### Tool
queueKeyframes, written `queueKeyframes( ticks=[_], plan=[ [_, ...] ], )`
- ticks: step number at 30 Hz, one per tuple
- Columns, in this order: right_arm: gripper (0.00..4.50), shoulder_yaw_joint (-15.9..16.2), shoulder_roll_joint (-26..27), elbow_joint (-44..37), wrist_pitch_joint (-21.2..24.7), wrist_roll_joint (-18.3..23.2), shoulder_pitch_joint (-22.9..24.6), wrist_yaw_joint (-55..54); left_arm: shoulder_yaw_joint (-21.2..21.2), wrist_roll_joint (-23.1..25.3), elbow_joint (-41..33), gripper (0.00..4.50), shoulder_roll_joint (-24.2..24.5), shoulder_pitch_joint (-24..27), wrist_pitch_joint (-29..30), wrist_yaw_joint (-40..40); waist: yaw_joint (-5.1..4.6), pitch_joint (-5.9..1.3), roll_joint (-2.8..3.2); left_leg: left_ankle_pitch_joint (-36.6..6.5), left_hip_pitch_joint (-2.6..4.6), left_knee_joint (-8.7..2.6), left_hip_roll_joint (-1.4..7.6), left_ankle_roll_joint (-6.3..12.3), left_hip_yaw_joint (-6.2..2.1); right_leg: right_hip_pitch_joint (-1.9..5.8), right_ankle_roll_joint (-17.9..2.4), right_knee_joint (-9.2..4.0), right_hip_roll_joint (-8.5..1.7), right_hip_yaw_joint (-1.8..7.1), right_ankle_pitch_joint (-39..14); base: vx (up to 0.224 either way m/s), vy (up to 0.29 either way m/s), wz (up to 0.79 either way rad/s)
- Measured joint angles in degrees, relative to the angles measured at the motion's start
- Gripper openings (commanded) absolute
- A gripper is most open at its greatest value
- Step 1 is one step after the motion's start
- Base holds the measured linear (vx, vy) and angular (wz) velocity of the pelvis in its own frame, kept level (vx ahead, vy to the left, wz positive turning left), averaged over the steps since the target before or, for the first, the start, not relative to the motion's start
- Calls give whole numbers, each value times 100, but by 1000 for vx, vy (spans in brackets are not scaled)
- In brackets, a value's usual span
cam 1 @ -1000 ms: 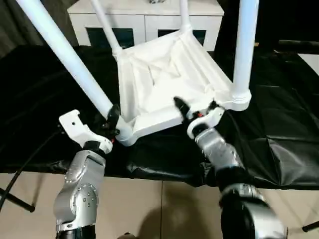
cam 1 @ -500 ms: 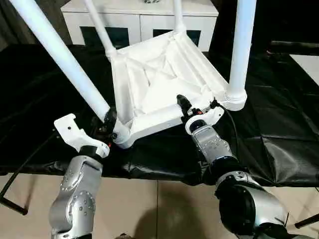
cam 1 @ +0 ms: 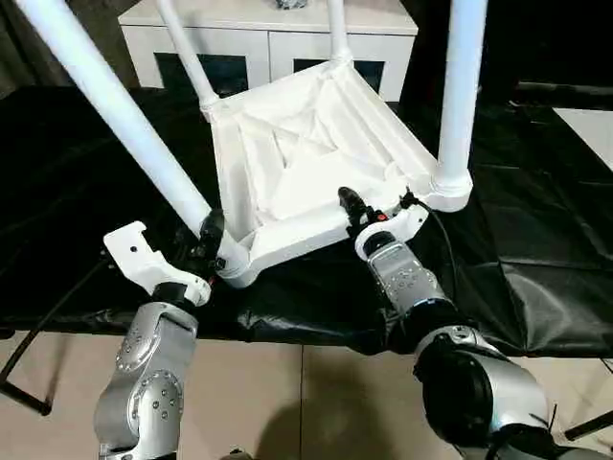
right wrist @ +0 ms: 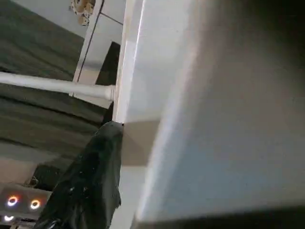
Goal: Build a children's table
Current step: Flip table
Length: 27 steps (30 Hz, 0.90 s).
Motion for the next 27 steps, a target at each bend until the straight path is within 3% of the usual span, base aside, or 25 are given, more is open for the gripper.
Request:
queueKeyframes(
  ticks=[3,5,11,15,20,27],
  plan=[
    [238,-32,-39,22,0,9,-17,-4,8,-269,-20,289,0,-4,-124,-5,12,0,-12,-1,0,0,2,-4,0,1,-2,0,0,-3,1,0,0,0],
    [236,-61,-60,37,-2,16,-17,-4,32,-342,-41,314,0,-10,-184,-34,24,0,-12,-1,-1,1,2,-6,1,1,-3,1,-1,-4,2,0,0,0],
    [234,124,-259,36,-194,-256,-161,-37,44,-135,-46,369,14,-122,-497,29,104,1,-12,1,-1,1,2,-12,8,2,-4,3,-7,-6,15,0,0,0],
    [230,421,-525,-204,-266,-624,-359,-187,358,119,-114,369,59,-289,-1187,236,180,1,-12,1,-1,-1,3,-15,10,10,-1,2,-14,-16,21,0,0,0],
    [222,520,-1003,-614,-386,-977,-353,-342,1066,295,-104,369,260,-300,-1565,607,326,9,-27,12,-19,3,3,-4,27,12,9,-1,-29,-20,25,0,0,0],
    [214,977,-1235,-1516,-337,-1525,-106,-813,989,539,-26,369,273,-292,-1593,727,310,15,-46,26,-22,3,0,19,117,6,54,-5,-79,-8,48,0,0,0]
  ],
)
